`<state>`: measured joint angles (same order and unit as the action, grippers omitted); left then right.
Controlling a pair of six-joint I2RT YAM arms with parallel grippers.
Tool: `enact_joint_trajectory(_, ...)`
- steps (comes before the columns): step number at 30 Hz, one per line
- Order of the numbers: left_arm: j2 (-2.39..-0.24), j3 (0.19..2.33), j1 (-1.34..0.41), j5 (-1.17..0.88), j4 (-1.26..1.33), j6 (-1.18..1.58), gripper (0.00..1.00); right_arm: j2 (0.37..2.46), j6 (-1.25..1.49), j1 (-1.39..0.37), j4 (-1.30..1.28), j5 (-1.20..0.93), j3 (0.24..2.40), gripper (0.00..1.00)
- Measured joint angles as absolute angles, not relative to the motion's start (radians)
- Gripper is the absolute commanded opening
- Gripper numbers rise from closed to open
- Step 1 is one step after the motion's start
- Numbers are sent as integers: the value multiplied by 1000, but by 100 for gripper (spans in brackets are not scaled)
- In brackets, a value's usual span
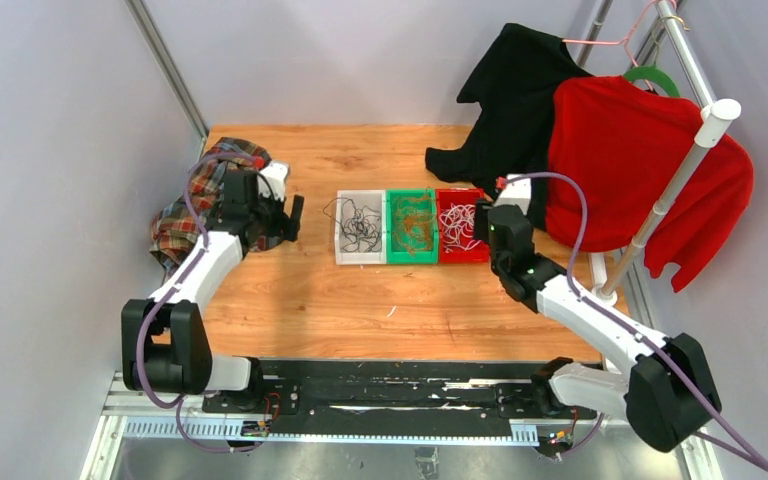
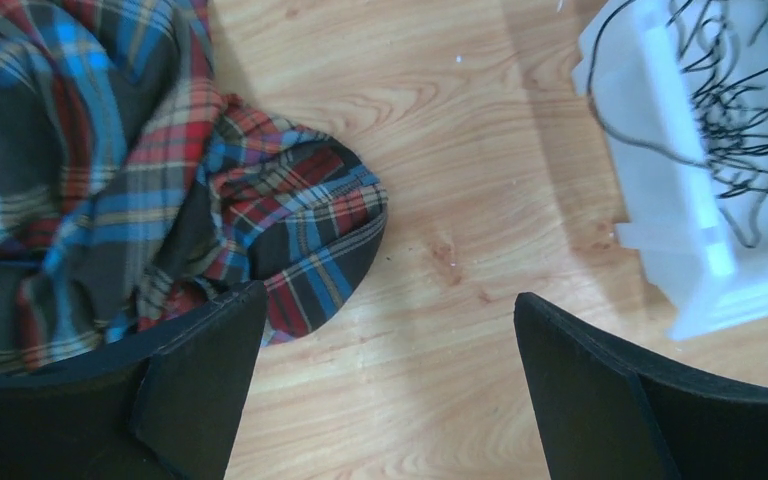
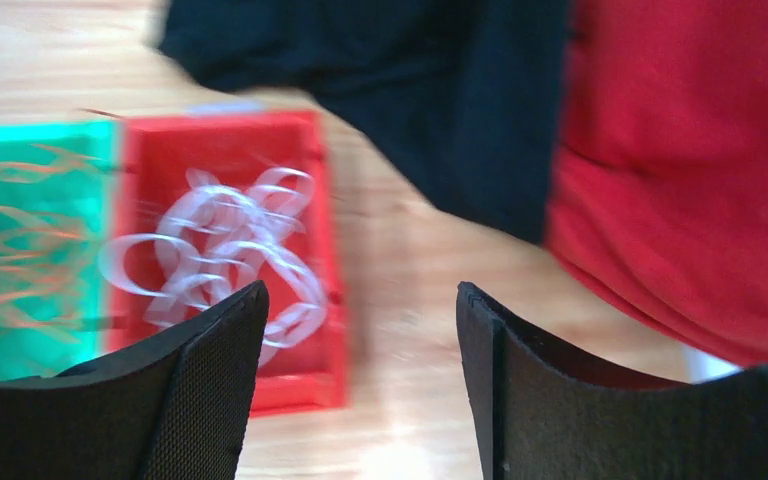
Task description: Untangle the cables
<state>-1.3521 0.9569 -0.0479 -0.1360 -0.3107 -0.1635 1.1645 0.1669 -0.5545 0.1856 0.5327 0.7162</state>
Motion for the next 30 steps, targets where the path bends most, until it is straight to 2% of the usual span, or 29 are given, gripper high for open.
enact_joint_trajectory(7, -1336, 560, -47, -130, 128, -160, 98, 1107, 100, -452, 189, 833, 526, 69)
enact_joint_trajectory(13, -1337, 385, -47, -126, 461, -142, 98, 919, 70, -297, 425, 829, 209, 70)
enact_joint_trajectory(16, -1332, 294, -47, -118, 661, -129, 98, 894, 77, -219, 515, 799, 130, 70)
enact_joint_trajectory(21, -1354, 150, -47, -106, 945, -115, 98, 1016, 79, -147, 683, 717, 123, 70)
enact_joint_trajectory(30, -1359, 179, -47, -54, 1010, -88, 98, 1371, -38, -121, 927, 432, 184, 72)
